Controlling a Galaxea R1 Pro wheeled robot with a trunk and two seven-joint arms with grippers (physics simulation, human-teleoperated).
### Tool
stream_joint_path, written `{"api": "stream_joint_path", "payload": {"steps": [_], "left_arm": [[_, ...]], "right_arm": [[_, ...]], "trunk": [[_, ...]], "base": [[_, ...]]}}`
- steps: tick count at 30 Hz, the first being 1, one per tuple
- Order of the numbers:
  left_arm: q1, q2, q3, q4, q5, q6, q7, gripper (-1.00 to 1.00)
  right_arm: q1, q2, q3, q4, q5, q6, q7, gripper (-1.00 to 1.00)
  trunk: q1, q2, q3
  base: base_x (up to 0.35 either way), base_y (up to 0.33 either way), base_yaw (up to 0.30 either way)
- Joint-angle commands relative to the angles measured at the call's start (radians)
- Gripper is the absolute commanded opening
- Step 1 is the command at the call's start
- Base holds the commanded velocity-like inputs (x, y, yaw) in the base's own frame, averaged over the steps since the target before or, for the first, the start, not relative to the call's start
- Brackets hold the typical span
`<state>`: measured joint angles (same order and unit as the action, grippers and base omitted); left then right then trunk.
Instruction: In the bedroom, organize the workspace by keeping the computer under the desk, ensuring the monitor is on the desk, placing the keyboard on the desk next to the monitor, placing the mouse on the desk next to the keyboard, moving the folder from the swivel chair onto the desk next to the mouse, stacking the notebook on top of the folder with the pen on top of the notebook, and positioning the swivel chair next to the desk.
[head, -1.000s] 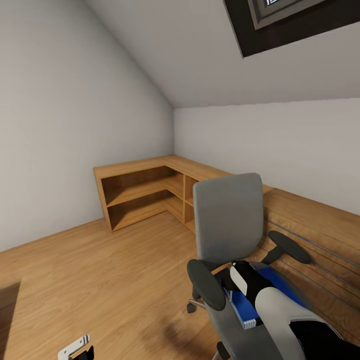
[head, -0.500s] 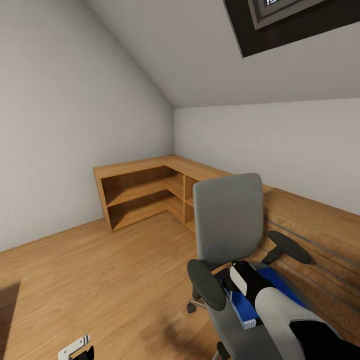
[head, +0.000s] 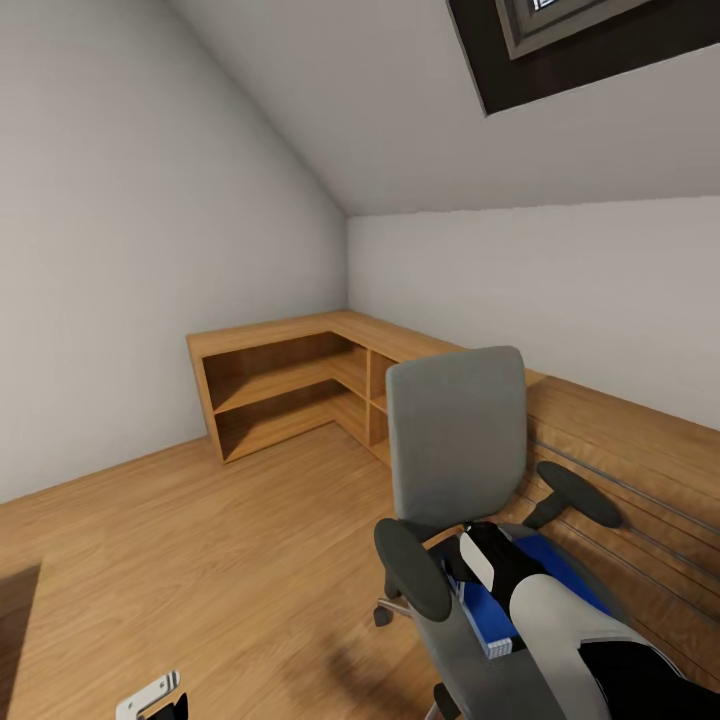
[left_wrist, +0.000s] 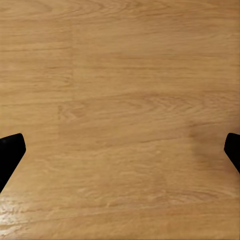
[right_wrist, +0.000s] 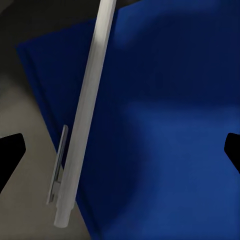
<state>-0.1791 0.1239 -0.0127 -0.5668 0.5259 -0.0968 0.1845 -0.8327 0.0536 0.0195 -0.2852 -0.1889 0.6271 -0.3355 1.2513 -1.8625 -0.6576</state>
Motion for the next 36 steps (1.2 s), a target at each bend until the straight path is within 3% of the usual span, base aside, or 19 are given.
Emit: {"api": "stream_joint_path", "payload": {"steps": [1,30,36], "left_arm": [[0.0,0.0,-0.003,0.002,0.008,-0.004,0.003,1.0],[0.0,0.0,-0.004,0.005,0.007,-0.003,0.004,1.0],[0.0,0.0,-0.004,0.005,0.006,-0.003,0.004,1.0]], "right_arm": [[0.0,0.0,0.002,-0.002,-0.01,0.003,-0.008,1.0],[0.0,-0.001,0.001,-0.003,-0.01,0.002,-0.008,1.0],[0.0,-0.001,0.002,-0.003,-0.01,0.002,-0.008,1.0]], "trunk": [[0.0,0.0,-0.001],[0.0,0.0,-0.001],[0.019,-0.035,-0.017]], "base": [[0.0,0.0,0.0],[0.0,0.013,0.0],[0.0,0.0,0.0]]}}
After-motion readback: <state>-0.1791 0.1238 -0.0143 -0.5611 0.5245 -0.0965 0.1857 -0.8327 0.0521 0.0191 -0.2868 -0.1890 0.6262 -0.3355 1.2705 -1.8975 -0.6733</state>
